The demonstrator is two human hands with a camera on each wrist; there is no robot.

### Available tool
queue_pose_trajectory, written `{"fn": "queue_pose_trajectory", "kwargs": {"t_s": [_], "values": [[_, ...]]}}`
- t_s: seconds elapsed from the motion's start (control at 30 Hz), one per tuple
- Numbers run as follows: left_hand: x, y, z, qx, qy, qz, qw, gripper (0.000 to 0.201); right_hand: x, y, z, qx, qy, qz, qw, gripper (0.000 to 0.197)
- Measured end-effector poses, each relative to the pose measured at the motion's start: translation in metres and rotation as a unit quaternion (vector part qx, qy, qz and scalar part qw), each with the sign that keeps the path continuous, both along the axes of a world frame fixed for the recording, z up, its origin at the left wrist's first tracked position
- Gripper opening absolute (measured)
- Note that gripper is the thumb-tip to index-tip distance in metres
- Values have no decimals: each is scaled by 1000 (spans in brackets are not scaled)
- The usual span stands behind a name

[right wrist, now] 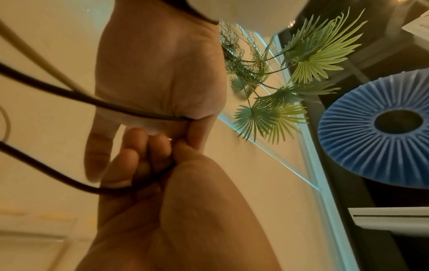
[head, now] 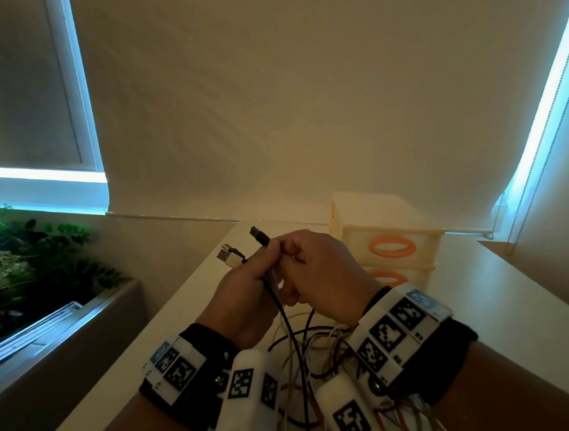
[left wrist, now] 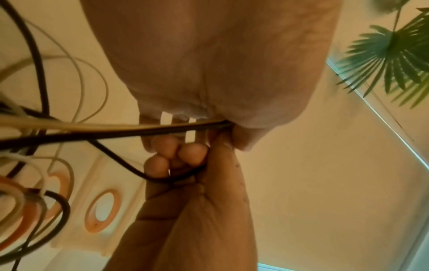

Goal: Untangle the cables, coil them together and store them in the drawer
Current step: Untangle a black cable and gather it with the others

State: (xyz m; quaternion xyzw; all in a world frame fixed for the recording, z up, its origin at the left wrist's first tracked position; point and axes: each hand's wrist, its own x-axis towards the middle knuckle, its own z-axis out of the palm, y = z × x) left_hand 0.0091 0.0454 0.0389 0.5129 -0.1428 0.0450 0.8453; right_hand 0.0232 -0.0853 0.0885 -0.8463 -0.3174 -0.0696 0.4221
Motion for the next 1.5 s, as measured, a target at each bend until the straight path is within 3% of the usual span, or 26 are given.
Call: {"fn": "queue_pose_trajectory", "kwargs": {"t_s": [0.07,0.13,0.23,0.3,0.5,0.6,0.7,0.8,0.97,1.17,1.33,1.5], "values": [[0,2,3,-40,-3,20,999,54,-3,-5,-2,-22,0,11,1000,13],[1,5,9,-134,-7,20,991,51,-3,-14,-7,-19,27,-10,999,16],[0,12,18,-291,-8,-2,957,47,-1,-38,-20,0,118,-29,993,19],[-3,13,22,-340,-11,-2,940,46,1,-55,-33,18,135,-27,990,21],[-10,20,25,-354,30,-13,935,42,-1,-61,-61,39,111,-25,993,20],[-11,25,22,-324,12,-131,937,59,2,-53,-64,54,149,-26,987,21],[-9,18,17,-248,-1,-234,940,47,9,-47,-54,119,205,-41,971,21],[-9,11,12,-156,-1,-263,952,43,12,-40,-28,149,200,-39,968,19],[-13,14,13,-30,17,-195,980,46,13,-31,25,9,34,-44,998,18],[-19,2,21,58,57,-48,996,50,3,-23,54,-70,-30,-51,996,22],[-20,-6,26,-40,69,24,997,41,-18,-15,50,-50,44,-9,998,28],[-12,11,29,-215,105,42,970,51,-48,-39,24,-109,13,42,993,30]]}}
